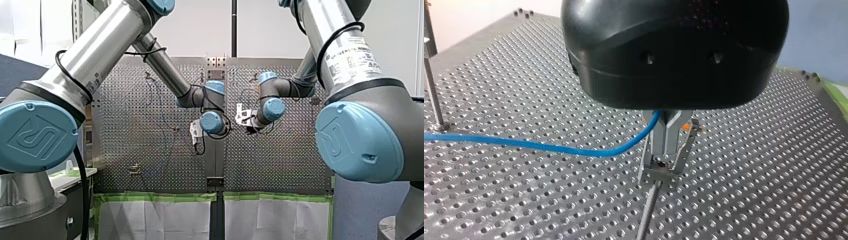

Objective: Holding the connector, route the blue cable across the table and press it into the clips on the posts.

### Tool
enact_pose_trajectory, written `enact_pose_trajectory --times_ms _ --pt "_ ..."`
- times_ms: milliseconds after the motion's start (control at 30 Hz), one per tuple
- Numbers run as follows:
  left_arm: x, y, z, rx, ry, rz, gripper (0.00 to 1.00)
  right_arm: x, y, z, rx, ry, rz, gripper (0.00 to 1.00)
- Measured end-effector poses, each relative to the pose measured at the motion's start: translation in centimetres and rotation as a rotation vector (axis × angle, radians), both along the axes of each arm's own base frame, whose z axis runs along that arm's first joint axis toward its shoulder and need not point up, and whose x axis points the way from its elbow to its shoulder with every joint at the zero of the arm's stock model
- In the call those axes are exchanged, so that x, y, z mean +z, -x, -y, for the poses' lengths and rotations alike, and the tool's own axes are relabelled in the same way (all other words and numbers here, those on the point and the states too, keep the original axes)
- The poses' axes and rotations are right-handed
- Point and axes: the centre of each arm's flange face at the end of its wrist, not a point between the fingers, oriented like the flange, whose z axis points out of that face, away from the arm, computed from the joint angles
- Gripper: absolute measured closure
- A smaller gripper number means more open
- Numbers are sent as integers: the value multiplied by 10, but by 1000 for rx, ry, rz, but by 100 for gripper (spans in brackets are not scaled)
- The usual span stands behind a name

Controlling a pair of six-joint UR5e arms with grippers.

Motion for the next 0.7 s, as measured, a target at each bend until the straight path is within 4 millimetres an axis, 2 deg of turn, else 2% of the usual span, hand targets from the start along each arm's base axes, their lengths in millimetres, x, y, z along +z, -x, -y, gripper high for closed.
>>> enact_pose_trajectory --times_ms 233,500,700 --pt "-4 -13 -3 -25 36 4 100 -4 8 10 -8 6 14 100" --pt "-32 -30 2 -39 34 -13 100 -4 16 20 -5 16 30 100" --pt "-32 -41 3 -40 52 -4 100 -3 19 25 3 22 40 100"
